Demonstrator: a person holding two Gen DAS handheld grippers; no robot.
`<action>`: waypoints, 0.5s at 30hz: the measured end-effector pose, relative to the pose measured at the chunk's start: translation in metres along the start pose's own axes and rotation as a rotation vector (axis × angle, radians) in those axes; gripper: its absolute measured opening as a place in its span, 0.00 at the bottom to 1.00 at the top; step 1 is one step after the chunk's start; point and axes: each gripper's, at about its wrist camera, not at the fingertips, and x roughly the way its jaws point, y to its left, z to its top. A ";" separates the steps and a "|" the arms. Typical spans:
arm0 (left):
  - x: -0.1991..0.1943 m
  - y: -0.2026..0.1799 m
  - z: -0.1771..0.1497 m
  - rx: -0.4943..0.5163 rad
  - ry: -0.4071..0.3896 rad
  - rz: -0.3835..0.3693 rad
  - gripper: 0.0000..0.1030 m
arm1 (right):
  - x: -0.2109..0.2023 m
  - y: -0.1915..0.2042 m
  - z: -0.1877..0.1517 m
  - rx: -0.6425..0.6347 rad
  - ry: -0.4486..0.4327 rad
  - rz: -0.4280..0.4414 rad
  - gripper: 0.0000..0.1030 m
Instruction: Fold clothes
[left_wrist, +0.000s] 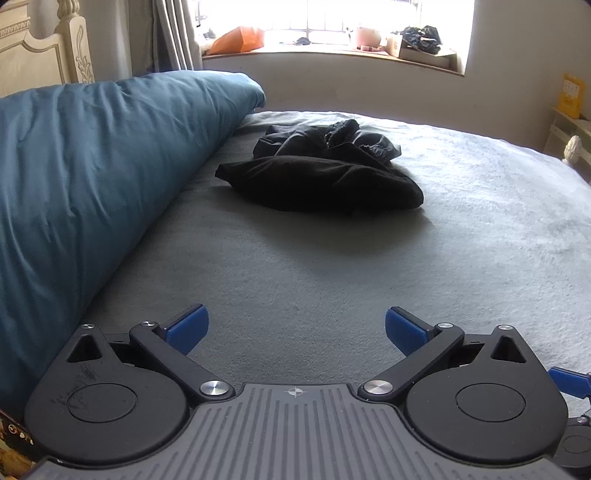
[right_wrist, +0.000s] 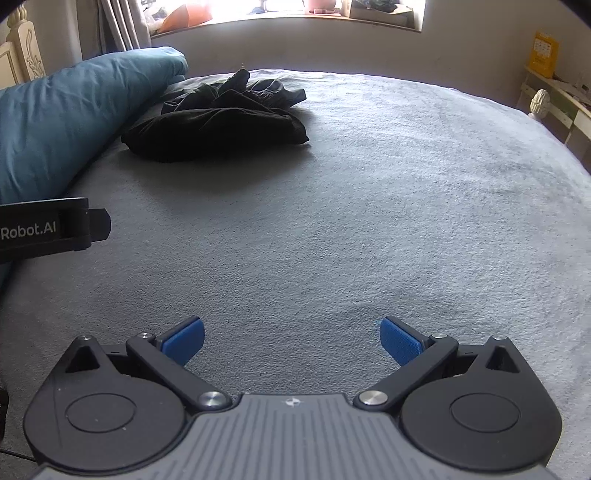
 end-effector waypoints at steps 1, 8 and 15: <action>0.000 0.000 0.000 0.001 0.001 0.002 1.00 | 0.000 0.001 0.000 -0.001 -0.002 -0.001 1.00; 0.003 0.000 0.000 0.005 0.004 0.017 1.00 | 0.001 0.003 0.002 0.001 -0.007 -0.008 1.00; 0.004 0.001 -0.001 0.009 0.004 0.030 1.00 | 0.002 0.002 0.002 -0.004 -0.004 -0.011 1.00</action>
